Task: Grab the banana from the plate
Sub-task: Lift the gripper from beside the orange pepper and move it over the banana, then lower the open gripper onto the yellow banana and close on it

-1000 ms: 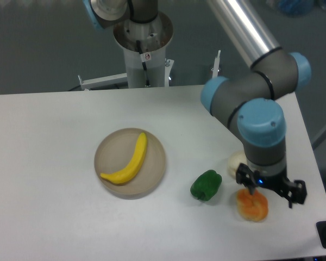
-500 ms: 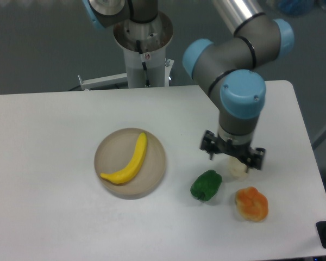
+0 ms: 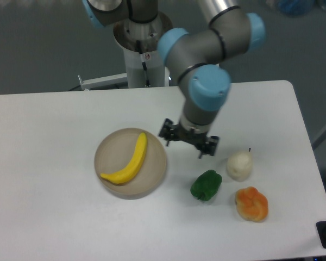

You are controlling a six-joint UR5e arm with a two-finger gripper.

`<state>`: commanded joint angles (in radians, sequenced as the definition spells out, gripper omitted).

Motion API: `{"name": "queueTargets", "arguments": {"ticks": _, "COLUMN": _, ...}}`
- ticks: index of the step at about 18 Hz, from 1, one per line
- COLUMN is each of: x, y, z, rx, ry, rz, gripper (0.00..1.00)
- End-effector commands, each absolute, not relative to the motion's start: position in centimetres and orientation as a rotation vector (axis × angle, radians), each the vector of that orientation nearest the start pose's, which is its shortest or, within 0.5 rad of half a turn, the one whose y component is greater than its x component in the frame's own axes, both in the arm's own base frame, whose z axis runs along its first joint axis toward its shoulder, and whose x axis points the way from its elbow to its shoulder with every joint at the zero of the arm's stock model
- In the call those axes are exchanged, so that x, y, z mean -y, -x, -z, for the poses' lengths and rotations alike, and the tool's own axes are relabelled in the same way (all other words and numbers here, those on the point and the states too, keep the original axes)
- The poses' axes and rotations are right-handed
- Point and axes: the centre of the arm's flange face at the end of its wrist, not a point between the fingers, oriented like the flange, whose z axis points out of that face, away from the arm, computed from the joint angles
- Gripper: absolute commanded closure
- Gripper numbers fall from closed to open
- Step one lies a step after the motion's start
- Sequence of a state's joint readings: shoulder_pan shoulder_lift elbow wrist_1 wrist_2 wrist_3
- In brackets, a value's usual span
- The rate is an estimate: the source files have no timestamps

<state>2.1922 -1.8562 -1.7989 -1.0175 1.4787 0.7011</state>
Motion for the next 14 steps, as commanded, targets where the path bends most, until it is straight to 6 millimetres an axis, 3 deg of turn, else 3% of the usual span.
{"name": "queueTargets", "arguments": {"ticks": 7, "x": -54.9, "y": 15.2, "z": -23.8, "rx": -0.176, "ry": 3.08, "rz": 0.1, "gripper": 0.0}}
{"name": "queueTargets", "arguments": {"ticks": 11, "x": -54.1, "y": 14.2, "z": -21.8, "rx": -0.169, "ry": 3.075, "rz": 0.094, "gripper": 0.0}}
{"name": "queueTargets", "arguments": {"ticks": 14, "x": -54.6, "y": 13.5, "z": -20.4, "rx": -0.192, "ry": 3.08, "rz": 0.093, "gripper": 0.0}}
